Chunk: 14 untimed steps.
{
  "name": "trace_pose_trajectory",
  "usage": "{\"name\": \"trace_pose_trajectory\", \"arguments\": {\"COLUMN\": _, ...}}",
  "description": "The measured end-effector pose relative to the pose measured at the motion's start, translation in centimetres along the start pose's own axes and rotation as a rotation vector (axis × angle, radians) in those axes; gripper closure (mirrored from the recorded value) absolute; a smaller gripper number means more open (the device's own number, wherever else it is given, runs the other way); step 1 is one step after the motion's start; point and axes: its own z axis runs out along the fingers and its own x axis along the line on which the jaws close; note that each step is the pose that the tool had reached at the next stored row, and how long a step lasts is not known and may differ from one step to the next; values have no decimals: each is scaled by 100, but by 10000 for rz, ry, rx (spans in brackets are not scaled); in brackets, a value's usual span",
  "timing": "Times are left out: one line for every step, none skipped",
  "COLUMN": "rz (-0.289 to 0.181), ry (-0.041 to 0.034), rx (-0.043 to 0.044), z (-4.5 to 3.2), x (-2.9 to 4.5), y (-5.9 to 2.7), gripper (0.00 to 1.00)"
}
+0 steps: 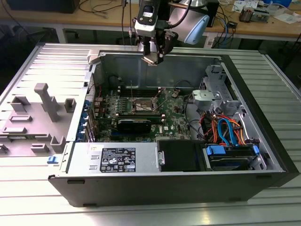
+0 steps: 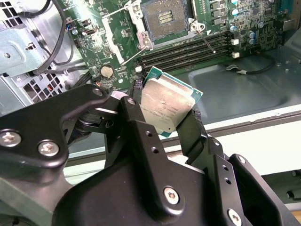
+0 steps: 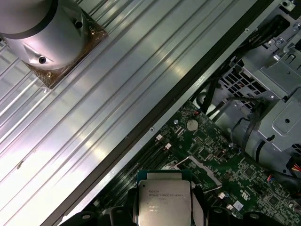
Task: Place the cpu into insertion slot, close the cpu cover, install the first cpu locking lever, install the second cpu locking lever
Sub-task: 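Place the cpu into insertion slot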
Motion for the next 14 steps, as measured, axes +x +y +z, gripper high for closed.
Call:
{"name": "trace_pose_trajectory", "arguments": {"rz": 0, "ry": 0, "rx": -1, "z": 0, "x": 0, "y": 0, "gripper": 45}}
{"name": "trace_pose_trajectory", "arguments": {"rz": 0, "ry": 0, "rx": 0, "z": 0, "x": 0, "y": 0, "gripper": 45}}
{"name": "trace_pose_trajectory", "arguments": {"rz": 1, "ry": 0, "rx": 0, "z": 0, "x": 0, "y": 0, "gripper": 45}}
{"name": "trace_pose_trajectory", "arguments": {"rz": 1, "ry": 0, "rx": 0, "z": 0, "x": 0, "y": 0, "gripper": 45}}
{"name": "trace_pose_trajectory", "arguments": {"rz": 1, "ry": 0, "rx": 0, "z": 0, "x": 0, "y": 0, "gripper": 45}}
{"name": "trace_pose_trajectory", "arguments": {"rz": 5, "ry": -1, "rx": 0, "z": 0, "x": 0, "y": 0, "gripper": 45}}
{"name": "trace_pose_trajectory", "arguments": {"rz": 27, "ry": -4, "rx": 1, "z": 0, "x": 0, "y": 0, "gripper": 45}}
{"name": "trace_pose_trajectory", "arguments": {"rz": 82, "ry": -9, "rx": 0, "z": 0, "x": 0, "y": 0, "gripper": 45}}
{"name": "trace_pose_trajectory", "arguments": {"rz": 125, "ry": -13, "rx": -1, "z": 1, "x": 0, "y": 0, "gripper": 45}}
{"name": "trace_pose_trajectory", "arguments": {"rz": 158, "ry": -16, "rx": -2, "z": 1, "x": 0, "y": 0, "gripper": 45}}
{"name": "trace_pose_trajectory", "arguments": {"rz": 198, "ry": -19, "rx": -3, "z": 2, "x": 0, "y": 0, "gripper": 45}}
{"name": "trace_pose_trajectory", "arguments": {"rz": 235, "ry": -22, "rx": -4, "z": 2, "x": 0, "y": 0, "gripper": 45}}
{"name": "trace_pose_trajectory", "arguments": {"rz": 264, "ry": -25, "rx": -4, "z": 2, "x": 0, "y": 0, "gripper": 45}}
{"name": "trace_pose_trajectory", "arguments": {"rz": 292, "ry": -28, "rx": -4, "z": 3, "x": 0, "y": 0, "gripper": 45}}
